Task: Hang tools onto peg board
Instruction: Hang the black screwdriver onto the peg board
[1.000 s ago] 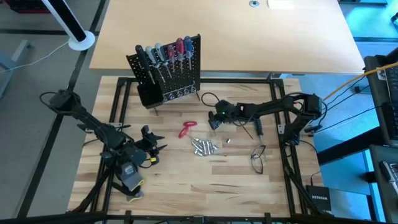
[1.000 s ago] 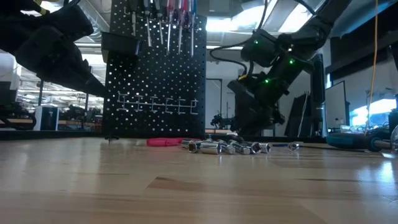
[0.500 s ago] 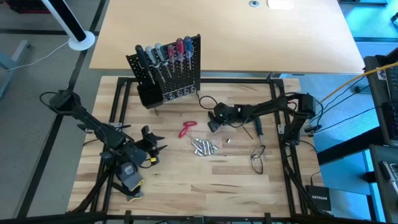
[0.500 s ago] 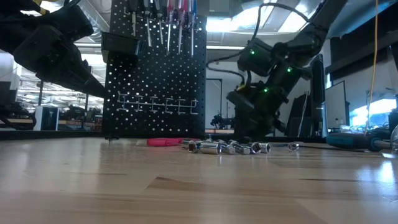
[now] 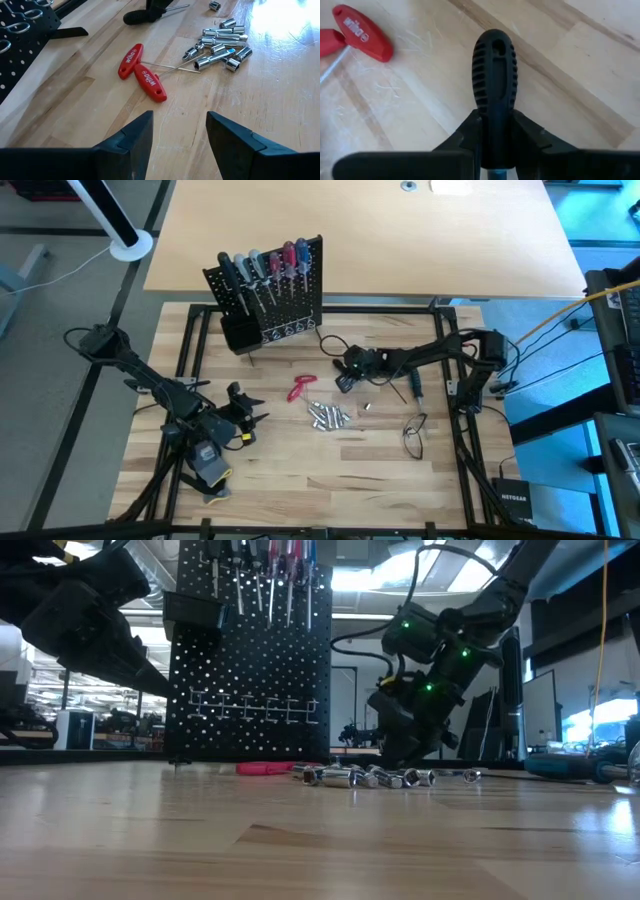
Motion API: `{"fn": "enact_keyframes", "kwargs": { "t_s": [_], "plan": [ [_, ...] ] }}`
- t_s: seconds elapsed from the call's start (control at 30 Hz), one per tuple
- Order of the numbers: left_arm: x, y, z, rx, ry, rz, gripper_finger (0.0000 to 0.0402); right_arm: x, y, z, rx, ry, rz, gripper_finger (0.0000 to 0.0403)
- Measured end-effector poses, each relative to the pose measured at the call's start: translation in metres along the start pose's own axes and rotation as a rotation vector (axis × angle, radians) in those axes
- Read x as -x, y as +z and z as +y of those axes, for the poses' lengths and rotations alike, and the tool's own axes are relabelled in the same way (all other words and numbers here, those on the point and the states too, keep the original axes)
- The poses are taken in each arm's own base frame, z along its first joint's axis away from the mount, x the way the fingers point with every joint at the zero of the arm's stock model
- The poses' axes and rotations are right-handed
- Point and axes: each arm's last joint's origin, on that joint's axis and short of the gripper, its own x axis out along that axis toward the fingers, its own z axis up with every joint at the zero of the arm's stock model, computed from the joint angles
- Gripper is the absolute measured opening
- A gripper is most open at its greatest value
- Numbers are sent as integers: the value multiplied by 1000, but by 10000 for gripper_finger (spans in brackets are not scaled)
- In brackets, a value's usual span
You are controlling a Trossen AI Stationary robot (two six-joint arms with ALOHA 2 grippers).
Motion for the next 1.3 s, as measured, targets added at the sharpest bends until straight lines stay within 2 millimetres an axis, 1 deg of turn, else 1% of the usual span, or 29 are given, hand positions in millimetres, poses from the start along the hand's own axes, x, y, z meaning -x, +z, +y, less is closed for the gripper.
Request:
{"fn": "enact_keyframes", "kwargs": {
  "t_s": [0.1,0.2,0.3,0.4,0.5,0.57,0.67,0.73,0.83,0.93,1.0,1.07,1.17,1.23,1.3],
  "plan": [
    [0,0,0,-1,0,0,172,12,5,3,13,-18,-52,72],
    [0,0,0,-1,0,1,172,28,16,11,28,-12,-178,75],
    [0,0,0,-1,0,1,172,42,29,22,57,25,-337,82],
    [0,0,0,0,0,1,172,52,46,34,123,104,-546,77],
    [0,0,0,0,-1,0,172,55,60,42,181,164,-765,75],
    [0,0,0,2,-2,-2,172,54,67,42,220,168,-878,78],
    [0,0,0,2,-3,-2,172,48,74,37,203,180,-1007,81],
    [0,0,0,1,-3,-1,172,38,77,34,185,182,-1049,80],
    [0,0,0,1,-3,-1,172,24,82,34,193,191,-1057,78],
    [0,0,0,0,-2,0,172,20,92,38,223,250,-1063,80],
    [0,0,0,0,-2,0,172,20,94,42,235,311,-1054,80],
    [0,1,0,15,-7,-7,172,25,93,51,271,399,-1057,79],
    [1,5,-2,40,-19,-25,172,40,86,71,305,527,-1095,77],
    [4,15,-6,55,-32,-46,172,52,81,84,327,605,-1140,77],
    [8,31,-10,61,-49,-82,172,61,73,97,349,674,-1192,78]
  ]
}}
